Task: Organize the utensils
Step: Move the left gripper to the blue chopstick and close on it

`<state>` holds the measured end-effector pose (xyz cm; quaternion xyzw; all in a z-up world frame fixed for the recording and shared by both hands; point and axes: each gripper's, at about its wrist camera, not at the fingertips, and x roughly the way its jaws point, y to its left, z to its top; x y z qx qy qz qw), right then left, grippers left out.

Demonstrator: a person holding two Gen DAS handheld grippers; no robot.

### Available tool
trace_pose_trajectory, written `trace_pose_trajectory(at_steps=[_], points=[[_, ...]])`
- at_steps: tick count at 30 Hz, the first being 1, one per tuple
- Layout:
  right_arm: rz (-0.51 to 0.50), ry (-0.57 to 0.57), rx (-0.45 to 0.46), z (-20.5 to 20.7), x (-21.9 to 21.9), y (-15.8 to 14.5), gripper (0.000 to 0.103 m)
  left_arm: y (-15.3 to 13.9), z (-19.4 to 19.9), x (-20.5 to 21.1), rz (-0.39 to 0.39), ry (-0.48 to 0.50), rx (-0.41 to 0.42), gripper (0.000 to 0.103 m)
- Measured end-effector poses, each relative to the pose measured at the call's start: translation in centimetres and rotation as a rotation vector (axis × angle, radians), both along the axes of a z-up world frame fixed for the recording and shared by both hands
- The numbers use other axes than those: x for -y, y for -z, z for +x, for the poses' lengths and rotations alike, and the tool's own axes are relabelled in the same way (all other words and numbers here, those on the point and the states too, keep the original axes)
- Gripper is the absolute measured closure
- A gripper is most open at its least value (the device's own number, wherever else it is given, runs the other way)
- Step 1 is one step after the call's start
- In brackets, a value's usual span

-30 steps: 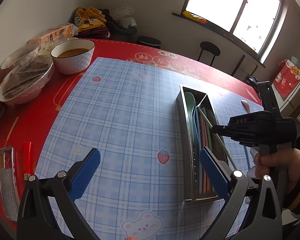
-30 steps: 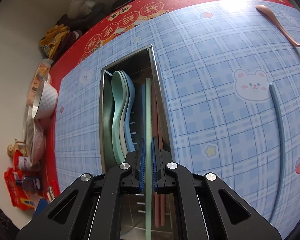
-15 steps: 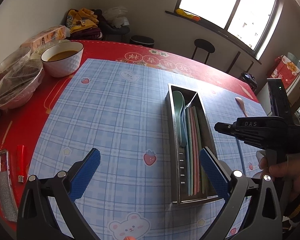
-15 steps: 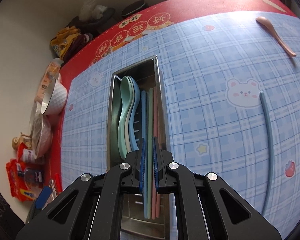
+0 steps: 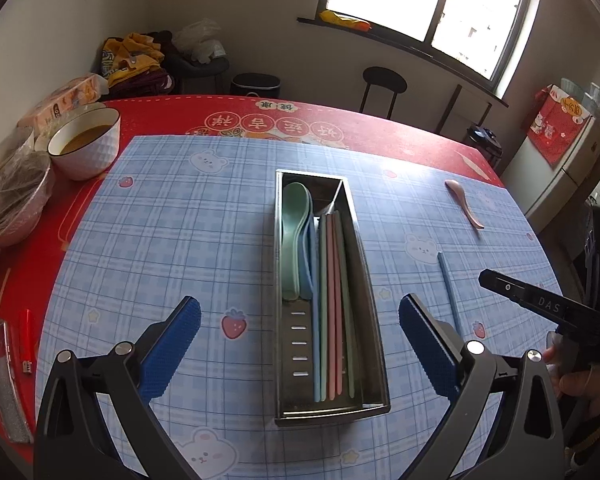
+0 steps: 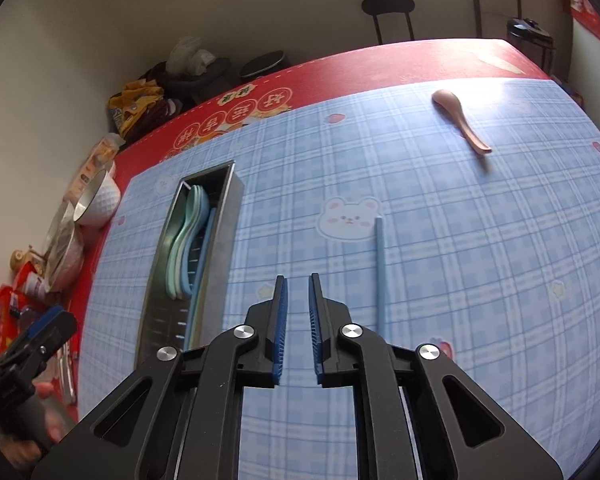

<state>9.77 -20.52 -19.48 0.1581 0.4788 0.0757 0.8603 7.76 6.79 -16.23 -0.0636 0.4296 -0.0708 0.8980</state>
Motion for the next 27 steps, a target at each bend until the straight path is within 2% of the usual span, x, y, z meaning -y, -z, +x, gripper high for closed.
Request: trace_pose_trajectory(at_steps=[2, 5, 13, 15, 20, 27], points=[[-0.010, 0.027, 0.020, -0.9, 1.8, 0.0, 0.056, 0.0, 0.2, 1.4, 0.007, 0.021, -0.003, 0.007], [-0.023, 0.058, 0.018, -1.8, 4.3, 0.3, 0.055, 0.1, 0.5, 3.7, 0.013, 0.059, -0.014, 0.009], [-0.044, 0.127, 0.046, -4.1, 10.3, 0.9, 0.055, 2.1, 1.5, 11.4, 0.039, 0.195, -0.086, 0.026], [-0.048, 0.130, 0.047, -4.4, 11.6, 1.1, 0.055, 3.2, 1.9, 13.5, 0.036, 0.218, -0.115, 0.033], [-0.051, 0.130, 0.039, -5.0, 14.7, 1.8, 0.055, 6.9, 3.4, 17.8, 0.016, 0.230, -0.211, 0.050], [-0.053, 0.132, 0.029, -5.3, 18.5, 2.6, 0.055, 10.3, 4.3, 21.6, 0.054, 0.212, -0.256, 0.067]])
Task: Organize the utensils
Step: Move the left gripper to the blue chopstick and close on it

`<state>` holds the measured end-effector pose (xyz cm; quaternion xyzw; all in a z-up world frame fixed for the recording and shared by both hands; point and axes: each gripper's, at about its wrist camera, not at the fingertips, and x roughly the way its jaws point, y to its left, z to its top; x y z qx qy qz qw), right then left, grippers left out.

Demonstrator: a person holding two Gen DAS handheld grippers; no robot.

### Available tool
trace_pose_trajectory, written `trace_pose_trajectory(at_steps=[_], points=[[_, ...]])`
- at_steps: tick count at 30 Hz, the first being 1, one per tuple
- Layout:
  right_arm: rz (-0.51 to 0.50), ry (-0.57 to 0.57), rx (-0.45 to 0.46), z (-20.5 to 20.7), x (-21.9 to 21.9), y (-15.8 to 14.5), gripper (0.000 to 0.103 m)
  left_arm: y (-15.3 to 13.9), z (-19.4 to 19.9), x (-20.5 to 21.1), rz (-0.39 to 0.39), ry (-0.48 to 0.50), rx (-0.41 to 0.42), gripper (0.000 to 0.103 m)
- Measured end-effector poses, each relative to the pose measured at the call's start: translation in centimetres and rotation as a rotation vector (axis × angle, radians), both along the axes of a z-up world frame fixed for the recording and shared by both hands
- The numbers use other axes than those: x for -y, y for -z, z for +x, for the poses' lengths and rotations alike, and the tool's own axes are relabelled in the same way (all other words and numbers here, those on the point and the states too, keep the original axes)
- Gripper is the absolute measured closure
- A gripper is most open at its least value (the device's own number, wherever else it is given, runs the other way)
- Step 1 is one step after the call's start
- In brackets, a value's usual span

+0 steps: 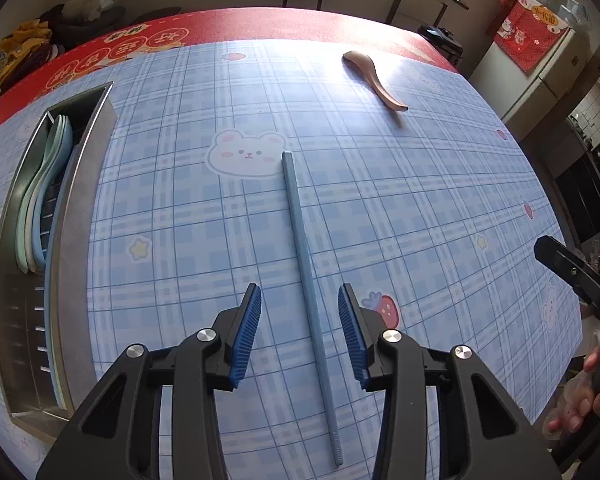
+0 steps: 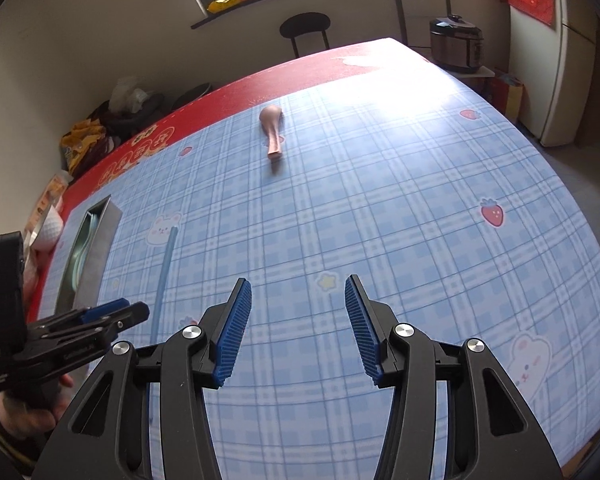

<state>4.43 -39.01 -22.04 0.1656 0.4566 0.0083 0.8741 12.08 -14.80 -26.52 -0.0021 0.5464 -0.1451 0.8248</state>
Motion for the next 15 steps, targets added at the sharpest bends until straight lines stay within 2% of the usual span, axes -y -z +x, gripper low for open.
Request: trace_pose_trajectory(at_steps=[4, 15], points=[[0.009, 0.000, 0.000, 0.1, 1.4, 0.3, 0.055, 0.9, -0.1, 1.0, 0.026, -0.012, -0.005, 0.073], [0.046, -0.007, 0.003, 0.2, 2.4, 0.9, 0.055, 1.0, -1.3, 2.2, 0.123, -0.028, 0.079, 0.083]])
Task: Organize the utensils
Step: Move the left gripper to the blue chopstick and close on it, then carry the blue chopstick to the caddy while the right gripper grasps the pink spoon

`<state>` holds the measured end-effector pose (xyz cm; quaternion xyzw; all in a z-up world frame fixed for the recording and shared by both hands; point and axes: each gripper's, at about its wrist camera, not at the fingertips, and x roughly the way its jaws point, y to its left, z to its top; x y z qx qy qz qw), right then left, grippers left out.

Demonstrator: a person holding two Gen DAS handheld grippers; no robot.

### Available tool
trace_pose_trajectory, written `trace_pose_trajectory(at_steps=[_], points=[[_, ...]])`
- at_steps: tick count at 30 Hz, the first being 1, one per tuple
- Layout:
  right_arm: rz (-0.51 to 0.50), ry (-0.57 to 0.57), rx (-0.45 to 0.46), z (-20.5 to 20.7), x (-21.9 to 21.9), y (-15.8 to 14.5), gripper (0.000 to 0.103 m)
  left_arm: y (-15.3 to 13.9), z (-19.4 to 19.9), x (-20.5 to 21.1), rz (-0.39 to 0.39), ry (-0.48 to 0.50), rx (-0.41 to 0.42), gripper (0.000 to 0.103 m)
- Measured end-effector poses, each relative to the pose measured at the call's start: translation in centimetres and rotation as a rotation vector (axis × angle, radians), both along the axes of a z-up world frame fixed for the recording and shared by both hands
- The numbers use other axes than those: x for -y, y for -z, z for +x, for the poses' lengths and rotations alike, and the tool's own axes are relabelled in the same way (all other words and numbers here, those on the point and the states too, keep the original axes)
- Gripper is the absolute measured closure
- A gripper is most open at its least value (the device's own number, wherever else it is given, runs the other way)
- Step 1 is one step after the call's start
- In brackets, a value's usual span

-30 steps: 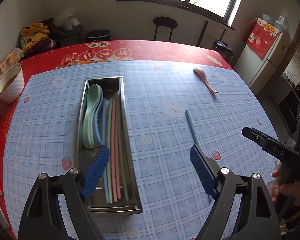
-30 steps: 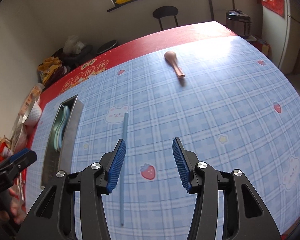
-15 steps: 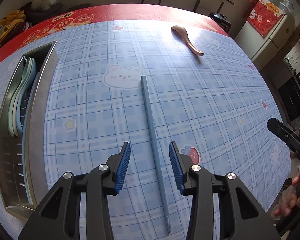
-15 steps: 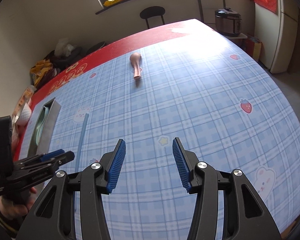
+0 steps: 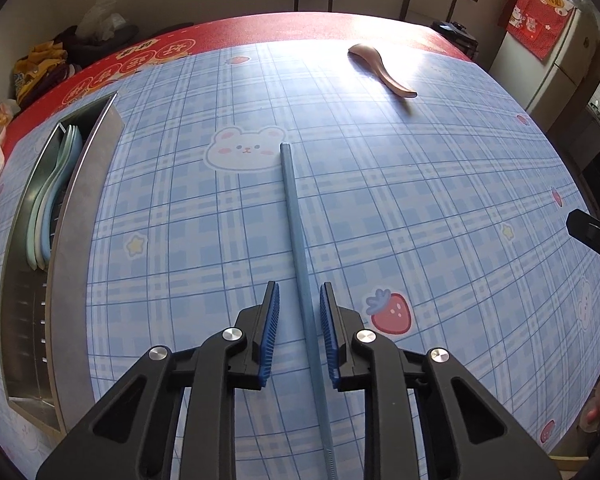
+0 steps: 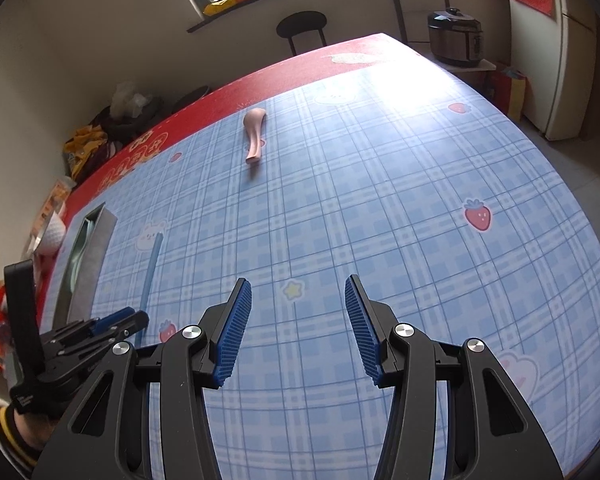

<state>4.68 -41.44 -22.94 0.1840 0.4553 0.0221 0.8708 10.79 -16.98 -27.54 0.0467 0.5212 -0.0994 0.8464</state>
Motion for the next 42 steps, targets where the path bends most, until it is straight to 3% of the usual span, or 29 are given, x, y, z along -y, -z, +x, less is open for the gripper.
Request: trace_pose_trajectory(at_steps=[2, 4, 9, 18, 23, 30, 37, 42], points=[[0.005, 0.004, -0.001, 0.0, 0.1, 0.1, 0.055, 0.0, 0.1, 0.2, 0.004, -0.001, 0.004, 0.085], [0.011, 0.008, -0.002, -0.1, 0.2, 0.2, 0.055, -0.1, 0.2, -0.1, -0.013, -0.007, -0.001, 0.097], [0.020, 0.011, -0.010, -0.2, 0.1, 0.5, 0.055, -0.6, 0.5, -1.2, -0.059, -0.028, -0.020, 0.098], [-0.015, -0.041, 0.033, 2.1, -0.9, -0.2, 0.055, -6.0, -0.2, -4.1, -0.104, -0.067, 0.099, 0.098], [-0.065, -0.112, 0.078, 6.0, -2.1, -1.4, 0.055, -9.0, -0.3, -7.5, -0.121, -0.129, 0.154, 0.098], [-0.147, -0.217, 0.126, 14.2, -5.1, -1.8, 0.055, -10.9, -0.4, -12.2, -0.146, -0.220, 0.187, 0.098], [-0.171, -0.182, 0.034, 22.7, -6.9, 0.8, 0.056, -11.3, -0.7, -15.8, -0.158, -0.279, 0.186, 0.098], [-0.169, -0.114, -0.038, 25.7, -6.6, 2.7, 0.057, -11.0, -1.2, -18.2, -0.163, -0.324, 0.179, 0.098]])
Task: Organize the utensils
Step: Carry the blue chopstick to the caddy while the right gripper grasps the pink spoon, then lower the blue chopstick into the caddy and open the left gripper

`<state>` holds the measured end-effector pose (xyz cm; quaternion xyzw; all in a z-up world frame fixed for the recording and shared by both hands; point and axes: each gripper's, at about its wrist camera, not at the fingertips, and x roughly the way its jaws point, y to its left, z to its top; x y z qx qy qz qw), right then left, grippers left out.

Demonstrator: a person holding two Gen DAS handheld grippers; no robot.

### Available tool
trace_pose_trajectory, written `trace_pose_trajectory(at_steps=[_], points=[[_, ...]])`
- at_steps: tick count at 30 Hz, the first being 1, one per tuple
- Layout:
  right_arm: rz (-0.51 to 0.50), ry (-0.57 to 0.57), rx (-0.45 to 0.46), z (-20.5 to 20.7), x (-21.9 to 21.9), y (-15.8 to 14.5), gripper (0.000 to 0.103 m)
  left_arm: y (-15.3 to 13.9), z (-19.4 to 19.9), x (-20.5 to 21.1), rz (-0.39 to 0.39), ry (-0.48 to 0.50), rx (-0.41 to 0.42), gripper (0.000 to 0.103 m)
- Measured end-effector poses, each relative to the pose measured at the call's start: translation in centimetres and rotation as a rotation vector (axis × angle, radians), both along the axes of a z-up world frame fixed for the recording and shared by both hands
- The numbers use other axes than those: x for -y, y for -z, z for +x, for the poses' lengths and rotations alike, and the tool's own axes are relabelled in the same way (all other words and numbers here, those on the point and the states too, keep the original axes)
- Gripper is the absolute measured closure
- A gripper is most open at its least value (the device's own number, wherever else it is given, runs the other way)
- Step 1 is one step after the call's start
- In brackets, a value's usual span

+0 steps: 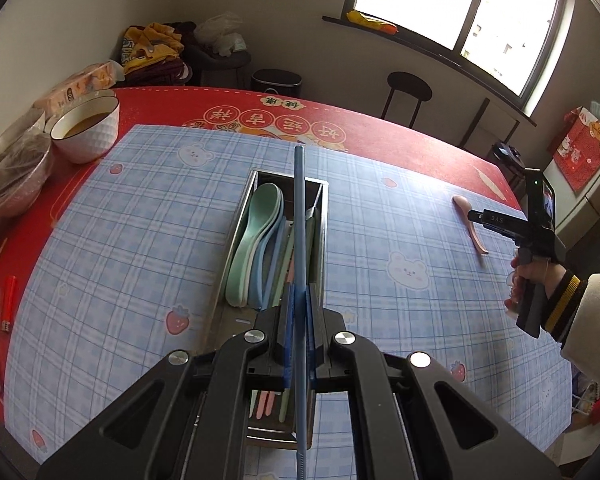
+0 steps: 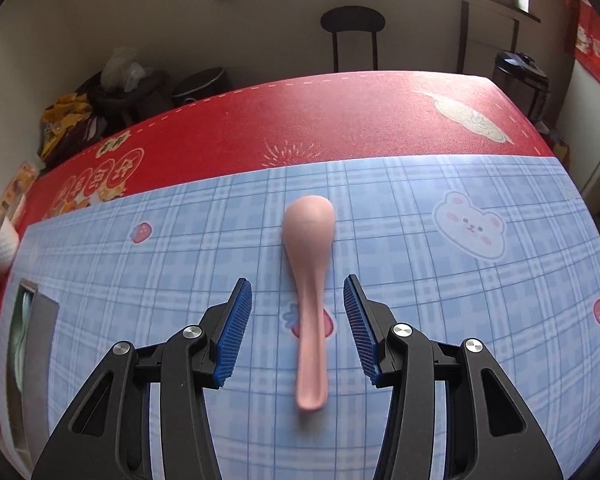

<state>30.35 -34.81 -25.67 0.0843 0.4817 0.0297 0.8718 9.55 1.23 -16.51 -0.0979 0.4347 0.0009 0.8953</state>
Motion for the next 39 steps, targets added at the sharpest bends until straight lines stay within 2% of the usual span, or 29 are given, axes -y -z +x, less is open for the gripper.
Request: trace_pose_trajectory(at_steps=[6, 13, 16, 18, 21, 32, 39], points=[[-0.073, 0.002, -0.022, 0.6, -1.1, 1.1, 0.073, 0.3, -0.1, -1.8, -0.014, -0.031, -0.013, 0.098], [-0.112, 0.024, -0.020, 0.6, -1.4, 1.6, 0.074, 0.6, -0.1, -2.5, -0.023, -0.030, -0.022, 0.098], [-0.114, 0.035, -0.013, 0.2, -1.8, 1.6, 0.086, 0.7, -0.2, -2.8, -0.031, -0.034, -0.027, 0.098], [-0.122, 0.036, -0.015, -0.2, -2.1, 1.6, 0.087, 0.8, -0.3, -2.9, -0.037, -0.037, -0.031, 0.098], [-0.082, 0.049, -0.017, -1.0, -2.1, 1.5, 0.088, 0.8, -0.2, -3.0, -0.043, -0.036, -0.033, 0.098], [0.185, 0.059, 0.032, -6.9, -3.1, -0.6, 0.088, 1.0, -0.2, -3.2, -0.056, -0.017, -0.051, 0.098], [0.289, 0.051, 0.055, -10.8, -4.8, -2.4, 0.088, 1.3, 0.2, -2.9, -0.069, 0.015, -0.058, 0.098]])
